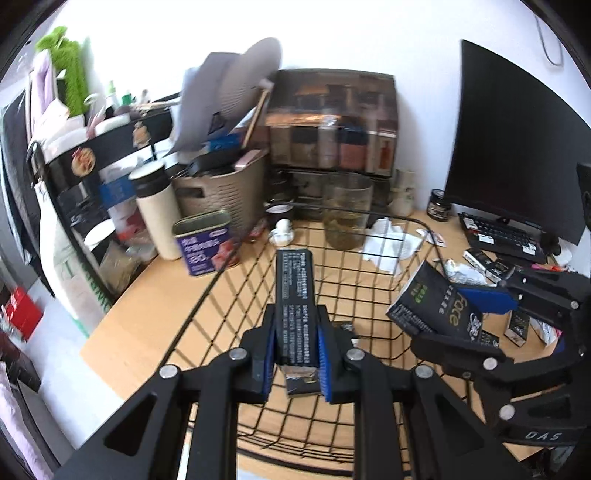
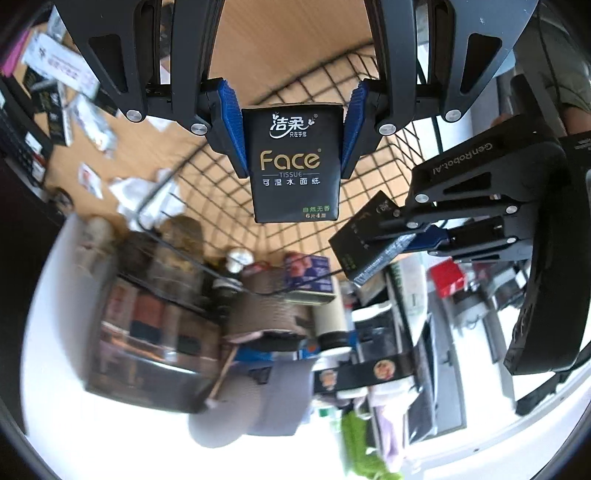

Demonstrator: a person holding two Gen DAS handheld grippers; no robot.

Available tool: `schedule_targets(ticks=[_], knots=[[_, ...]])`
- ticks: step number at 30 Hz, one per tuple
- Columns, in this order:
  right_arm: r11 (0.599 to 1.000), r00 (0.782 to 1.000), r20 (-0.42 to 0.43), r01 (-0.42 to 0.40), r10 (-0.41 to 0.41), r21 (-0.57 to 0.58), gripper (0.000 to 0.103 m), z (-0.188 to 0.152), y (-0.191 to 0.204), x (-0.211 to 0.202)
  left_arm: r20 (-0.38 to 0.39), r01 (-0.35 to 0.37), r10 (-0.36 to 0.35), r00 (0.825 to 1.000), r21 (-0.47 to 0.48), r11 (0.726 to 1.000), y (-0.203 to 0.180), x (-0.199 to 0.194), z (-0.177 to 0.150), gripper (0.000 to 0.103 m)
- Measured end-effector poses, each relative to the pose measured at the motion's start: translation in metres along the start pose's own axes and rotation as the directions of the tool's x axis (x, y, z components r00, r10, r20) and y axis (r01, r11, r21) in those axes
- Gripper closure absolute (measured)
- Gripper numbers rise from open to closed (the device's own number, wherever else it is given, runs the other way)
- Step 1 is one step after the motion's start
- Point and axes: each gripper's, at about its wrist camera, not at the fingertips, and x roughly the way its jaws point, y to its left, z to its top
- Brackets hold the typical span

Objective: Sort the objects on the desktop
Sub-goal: 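Carry both packs over the wire basket and open both grippers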

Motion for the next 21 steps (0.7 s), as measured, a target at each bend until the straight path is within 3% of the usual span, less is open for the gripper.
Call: schedule_targets(ticks=[7, 9, 11, 12, 13, 21], knots=[[1.0, 1.0, -0.013, -0.011, 0.011, 0.003, 0.055, 0.001, 0.005, 0.011, -0.01, 0.002, -0.002, 1.0, -0.012, 1.0, 0.004, -0.001, -0.005, 0.083], [1.0, 1.0, -0.008, -0.016, 0.016, 0.0, 0.055, 0.002, 0.004, 0.01, 0.013, 0.032, -0.032, 0.999, -0.034, 0.999, 0.006, -0.005, -0.005, 0.081], [1.0, 1.0, -0.004, -0.018, 0.018, -0.005, 0.046, 0.002, 0.004, 0.008, 0.031, 0.07, -0.069, 0.997, -0.045, 0.997, 0.006, -0.009, -0.004, 0.063], [1.0, 1.0, -0.001, -0.015, 0.015, -0.003, 0.039, 0.002, 0.003, 0.007, 0.045, 0.079, -0.077, 0.996, -0.046, 0.996, 0.005, -0.011, -0.004, 0.041], [1.0, 1.0, 0.007, -0.011, 0.011, 0.003, 0.038, 0.002, 0.002, 0.005, 0.055, 0.077, -0.075, 0.996, -0.044, 0.996, 0.004, -0.012, -0.002, 0.031], [1.0, 1.0, 0.017, 0.011, -0.011, 0.017, 0.037, -0.003, -0.008, -0.007, 0.068, 0.082, -0.08, 0.994, -0.017, 0.996, -0.009, -0.015, 0.001, 0.03]])
